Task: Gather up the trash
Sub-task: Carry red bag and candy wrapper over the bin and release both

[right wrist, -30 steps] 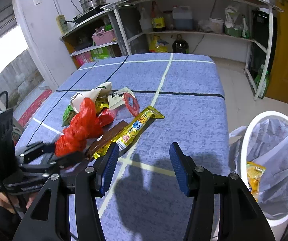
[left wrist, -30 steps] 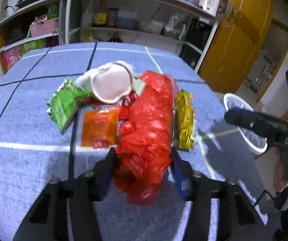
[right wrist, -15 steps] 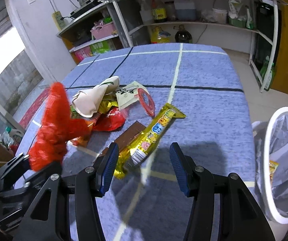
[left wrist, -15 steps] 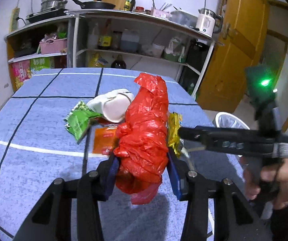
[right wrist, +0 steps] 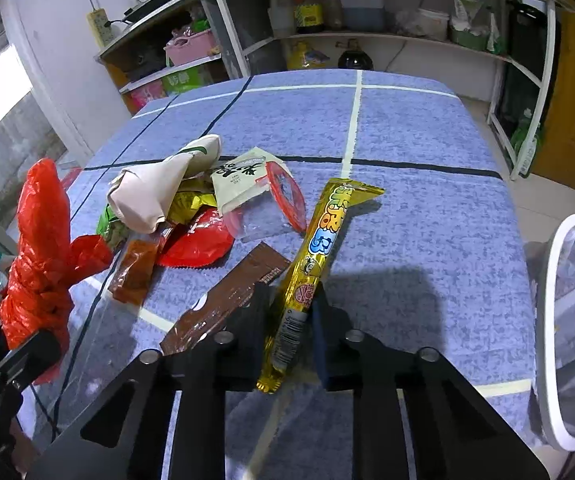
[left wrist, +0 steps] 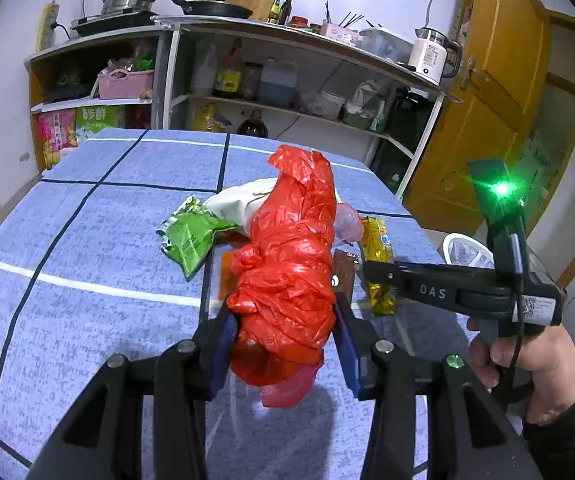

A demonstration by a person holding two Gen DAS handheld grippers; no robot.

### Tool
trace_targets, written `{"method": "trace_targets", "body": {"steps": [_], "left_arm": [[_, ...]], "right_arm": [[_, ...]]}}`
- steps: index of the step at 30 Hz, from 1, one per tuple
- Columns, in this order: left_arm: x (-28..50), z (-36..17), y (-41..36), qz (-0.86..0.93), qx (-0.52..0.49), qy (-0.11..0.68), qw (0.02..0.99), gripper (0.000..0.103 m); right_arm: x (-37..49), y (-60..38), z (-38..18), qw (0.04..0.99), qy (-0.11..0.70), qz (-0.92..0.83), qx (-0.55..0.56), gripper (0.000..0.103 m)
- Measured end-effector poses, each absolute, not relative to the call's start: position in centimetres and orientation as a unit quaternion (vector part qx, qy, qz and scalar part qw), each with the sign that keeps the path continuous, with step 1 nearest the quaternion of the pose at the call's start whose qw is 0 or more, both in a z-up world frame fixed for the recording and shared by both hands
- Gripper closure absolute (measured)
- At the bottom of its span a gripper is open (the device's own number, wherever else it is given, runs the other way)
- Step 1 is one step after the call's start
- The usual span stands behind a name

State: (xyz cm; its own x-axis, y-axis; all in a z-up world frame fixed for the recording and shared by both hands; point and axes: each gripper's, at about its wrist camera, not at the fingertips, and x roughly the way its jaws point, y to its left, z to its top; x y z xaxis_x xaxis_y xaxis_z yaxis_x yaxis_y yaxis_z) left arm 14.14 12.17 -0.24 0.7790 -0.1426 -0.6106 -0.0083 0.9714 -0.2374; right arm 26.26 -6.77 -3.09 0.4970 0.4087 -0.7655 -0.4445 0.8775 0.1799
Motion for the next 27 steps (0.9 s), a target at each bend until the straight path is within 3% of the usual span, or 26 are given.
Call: {"method": "trace_targets", "body": {"steps": [8,27], "left_arm": [[14.5,0.4,9.8,-0.059,-0.105,0.325,0.938,0.056],[18.0,2.7,-2.7,-0.164,-0.075,0.319,0.930,0.056]], "right_arm": [[23.8,-10.6,-0.8,0.885,0.398,0.241,-0.019,0.093],[20.1,-24.0,2.4,0.920,0.353,0.168,0.023,0.093]]}}
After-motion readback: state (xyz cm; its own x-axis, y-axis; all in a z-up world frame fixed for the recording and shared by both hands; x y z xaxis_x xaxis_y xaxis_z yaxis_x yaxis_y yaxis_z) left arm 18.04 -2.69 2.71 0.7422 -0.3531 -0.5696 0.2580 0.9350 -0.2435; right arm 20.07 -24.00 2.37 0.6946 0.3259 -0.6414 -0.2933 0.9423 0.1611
